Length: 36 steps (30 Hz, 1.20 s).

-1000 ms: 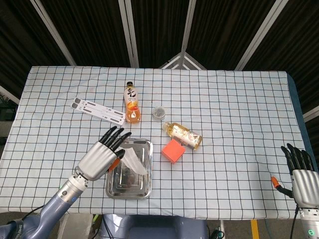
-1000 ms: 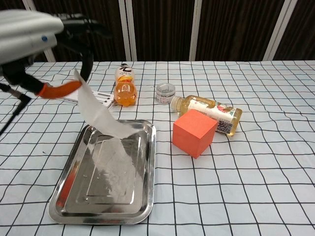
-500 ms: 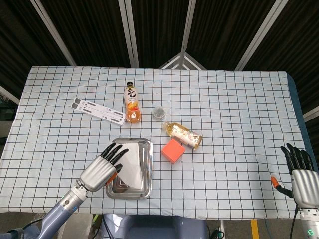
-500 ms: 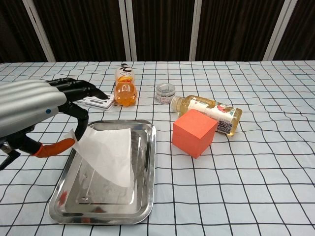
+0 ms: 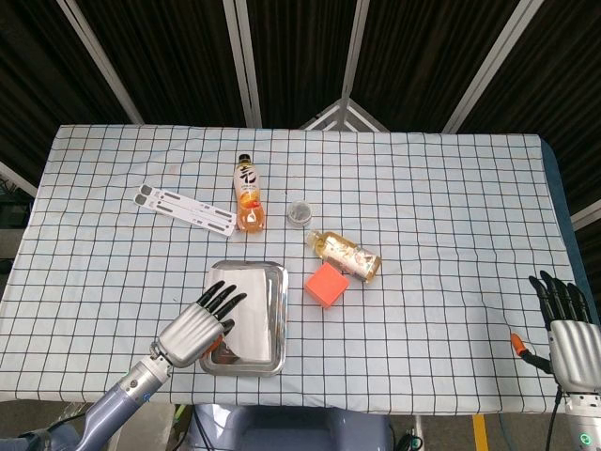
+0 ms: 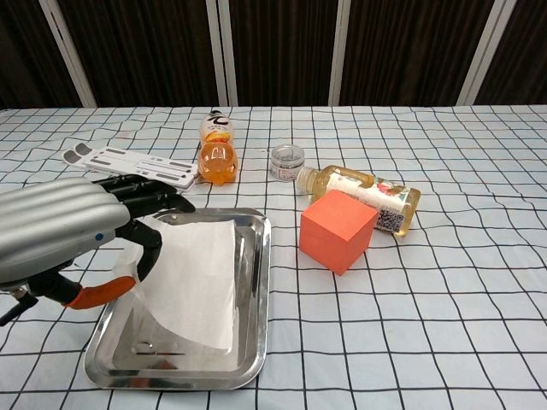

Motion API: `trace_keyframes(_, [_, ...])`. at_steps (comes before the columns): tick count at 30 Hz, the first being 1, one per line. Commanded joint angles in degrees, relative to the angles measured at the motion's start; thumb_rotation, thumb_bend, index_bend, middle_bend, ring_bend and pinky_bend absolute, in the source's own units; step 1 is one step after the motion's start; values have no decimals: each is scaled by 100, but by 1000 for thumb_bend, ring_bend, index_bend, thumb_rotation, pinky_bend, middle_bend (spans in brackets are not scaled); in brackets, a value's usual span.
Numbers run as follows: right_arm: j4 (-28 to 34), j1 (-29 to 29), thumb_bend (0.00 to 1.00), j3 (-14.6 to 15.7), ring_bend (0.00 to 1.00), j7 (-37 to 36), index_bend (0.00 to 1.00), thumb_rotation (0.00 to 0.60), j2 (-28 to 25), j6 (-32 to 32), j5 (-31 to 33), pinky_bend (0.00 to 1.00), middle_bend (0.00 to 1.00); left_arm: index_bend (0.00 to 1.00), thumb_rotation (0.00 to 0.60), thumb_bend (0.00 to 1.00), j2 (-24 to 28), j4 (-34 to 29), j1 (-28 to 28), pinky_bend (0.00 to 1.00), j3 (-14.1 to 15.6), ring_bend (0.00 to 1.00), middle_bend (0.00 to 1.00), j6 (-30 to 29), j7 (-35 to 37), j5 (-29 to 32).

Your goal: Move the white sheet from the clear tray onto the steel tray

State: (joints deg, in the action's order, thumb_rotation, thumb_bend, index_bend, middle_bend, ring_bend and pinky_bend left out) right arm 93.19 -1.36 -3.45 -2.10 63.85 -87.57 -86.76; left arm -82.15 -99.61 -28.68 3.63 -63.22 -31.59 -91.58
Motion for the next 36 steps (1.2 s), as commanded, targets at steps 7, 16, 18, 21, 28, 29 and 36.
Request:
trace_keyframes(7, [3,1,325,5,0,-16,0,600,-8,2,-6,0,0,552,600,477,117,57,-51,0,99,0,46,162,17,-49])
trace_keyframes(16, [10,-4,326,4,0,9,0,600,-4,12,-1,0,0,230,600,320,341,-129,-10,0,166,0,0,259,-204,104])
trace_keyframes(18, [11,-3,326,6,0,14,0,600,-3,12,1,0,0,179,600,305,391,-188,5,0,188,0,0,248,-200,97])
trace_keyframes(21, [12,-5,326,7,0,18,0,600,-4,20,2,0,0,132,600,272,465,-279,30,0,214,0,0,228,-172,92])
trace_keyframes(28, [16,-3,325,8,0,18,0,600,-2,16,2,0,0,22,600,126,557,-431,77,0,227,0,0,235,-125,194])
trace_keyframes(29, [17,-3,325,8,0,17,0,600,-3,17,3,0,0,13,600,124,570,-450,80,0,229,0,0,237,-120,197])
trace_keyframes(36, [12,-9,325,8,0,26,0,600,-1,25,0,0,0,0,600,533,1088,-866,-108,0,392,0,0,863,-311,610])
